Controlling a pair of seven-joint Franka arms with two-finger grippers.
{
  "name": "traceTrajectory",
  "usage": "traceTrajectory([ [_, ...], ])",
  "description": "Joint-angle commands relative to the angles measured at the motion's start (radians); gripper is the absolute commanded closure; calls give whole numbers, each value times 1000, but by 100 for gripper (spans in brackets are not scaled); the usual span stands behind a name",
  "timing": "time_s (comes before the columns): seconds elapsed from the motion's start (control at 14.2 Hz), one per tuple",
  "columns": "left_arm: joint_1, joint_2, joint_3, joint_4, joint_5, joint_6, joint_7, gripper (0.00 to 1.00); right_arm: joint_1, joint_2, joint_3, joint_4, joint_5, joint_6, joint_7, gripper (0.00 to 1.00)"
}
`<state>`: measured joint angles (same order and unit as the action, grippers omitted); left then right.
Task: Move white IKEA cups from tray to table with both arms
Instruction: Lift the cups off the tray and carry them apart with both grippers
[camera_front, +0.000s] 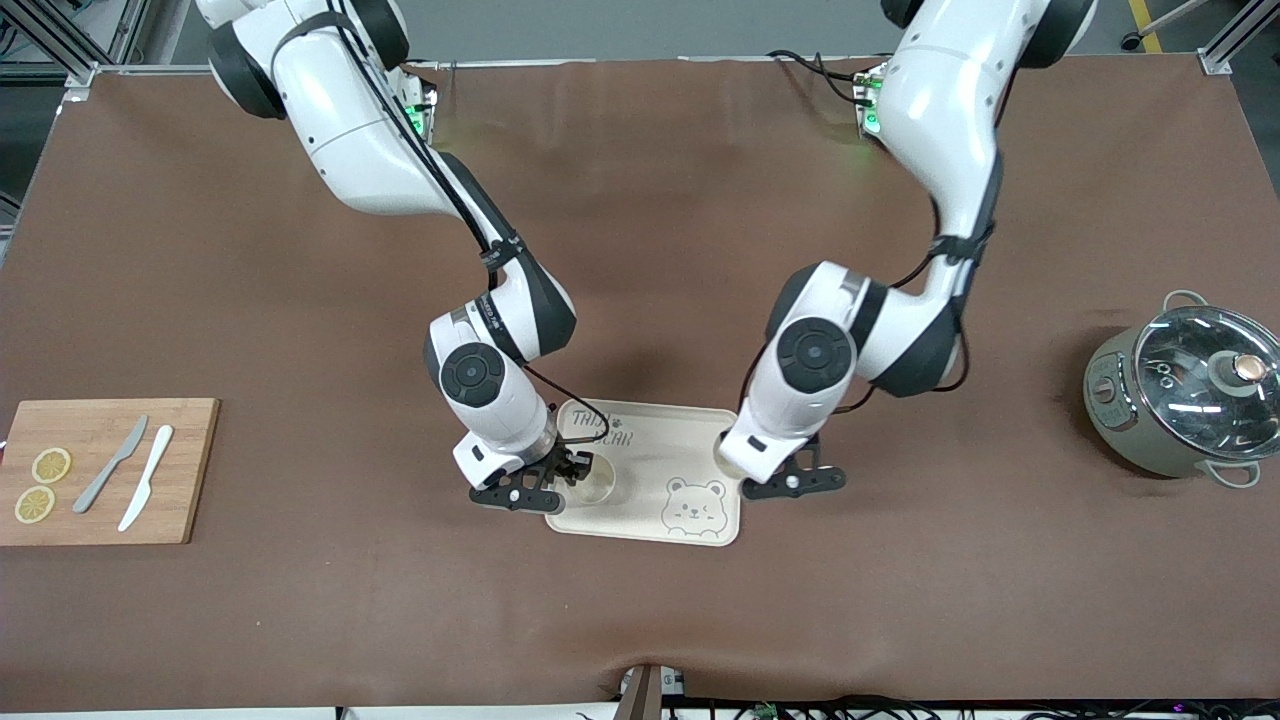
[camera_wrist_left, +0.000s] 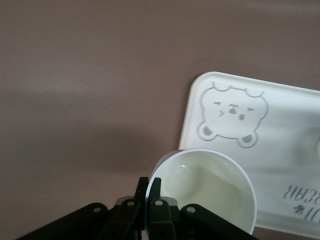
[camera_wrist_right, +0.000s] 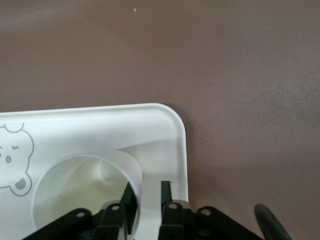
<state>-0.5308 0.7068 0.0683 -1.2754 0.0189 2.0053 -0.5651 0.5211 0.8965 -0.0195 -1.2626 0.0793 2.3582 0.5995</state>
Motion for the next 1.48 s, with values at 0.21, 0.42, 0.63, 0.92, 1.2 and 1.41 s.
traceTrajectory([
  [0.21, 182, -412, -19, -587, 61, 226, 308, 100, 10, 16, -2, 32, -12, -4, 28, 100],
  [0.42, 282, -518, -25, -712, -14, 243, 523, 100, 11, 10, -2, 32, -10, -11, 72, 100],
  [0.63, 313, -575, -25, -797, -62, 274, 609, 100, 8, -33, 4, 34, -1, -77, 85, 100],
  [0.92, 311, -587, -24, -903, -77, 418, 610, 100, -58, -135, 12, 112, 4, -406, 54, 100],
  [1.2, 311, -508, -25, -903, -79, 480, 611, 100, -189, -348, 1, 68, 5, -644, -287, 100],
  [1.41, 311, -451, -25, -895, -77, 541, 614, 100, -323, -493, 0, -12, -3, -736, -504, 100],
])
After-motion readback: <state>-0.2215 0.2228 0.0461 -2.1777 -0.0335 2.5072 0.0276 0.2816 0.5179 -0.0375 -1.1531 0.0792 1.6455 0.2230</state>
